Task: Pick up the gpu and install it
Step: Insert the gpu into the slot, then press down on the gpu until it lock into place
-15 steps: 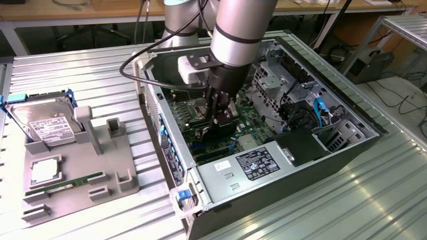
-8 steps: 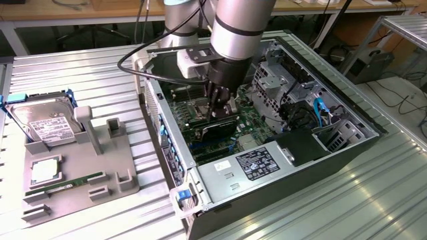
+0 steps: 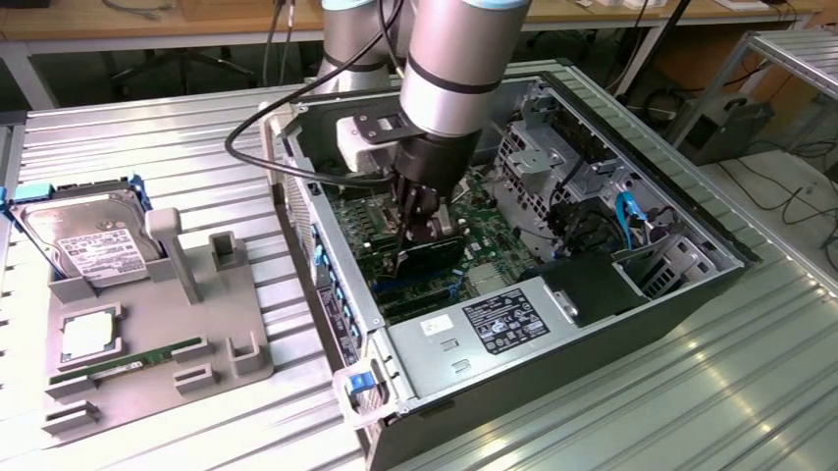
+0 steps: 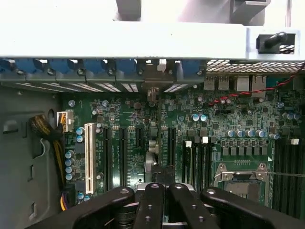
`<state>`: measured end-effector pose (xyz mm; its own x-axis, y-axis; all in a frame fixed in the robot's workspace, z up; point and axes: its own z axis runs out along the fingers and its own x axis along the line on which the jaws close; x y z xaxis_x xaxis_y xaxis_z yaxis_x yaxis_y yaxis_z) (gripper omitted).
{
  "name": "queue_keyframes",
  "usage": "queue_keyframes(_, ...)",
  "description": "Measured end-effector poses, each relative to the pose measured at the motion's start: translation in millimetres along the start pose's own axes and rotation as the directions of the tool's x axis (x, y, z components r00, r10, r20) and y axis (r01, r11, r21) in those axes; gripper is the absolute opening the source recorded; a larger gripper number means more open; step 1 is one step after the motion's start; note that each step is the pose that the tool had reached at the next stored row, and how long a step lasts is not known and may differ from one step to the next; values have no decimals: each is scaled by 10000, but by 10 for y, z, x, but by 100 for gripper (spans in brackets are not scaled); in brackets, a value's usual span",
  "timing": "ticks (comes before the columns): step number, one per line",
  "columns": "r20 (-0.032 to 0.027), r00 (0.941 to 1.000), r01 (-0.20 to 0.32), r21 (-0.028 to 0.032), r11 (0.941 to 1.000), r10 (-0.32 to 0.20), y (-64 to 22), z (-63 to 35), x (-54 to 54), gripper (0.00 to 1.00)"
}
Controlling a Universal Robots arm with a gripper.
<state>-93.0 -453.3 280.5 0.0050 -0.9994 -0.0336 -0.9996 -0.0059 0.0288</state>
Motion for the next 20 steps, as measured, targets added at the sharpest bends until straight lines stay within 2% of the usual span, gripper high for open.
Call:
queue_keyframes(9, -8, 10000, 1, 1, 10000, -1, 0, 160, 3, 11)
queue_keyframes(10, -11, 10000, -1, -1, 10000, 1, 0, 148, 0, 11)
queue_keyframes(12, 30, 10000, -1, 21, 10000, 1, 0, 69, -6, 11)
queue_keyframes(13, 0, 10000, -1, 5, 10000, 1, 2, -12, -4, 11)
queue_keyframes(17, -2, 10000, -1, 3, 10000, 1, 6, -212, -10, 11)
queue_keyframes(20, 1, 10000, 0, 6, 10000, 0, 6, -223, -11, 11)
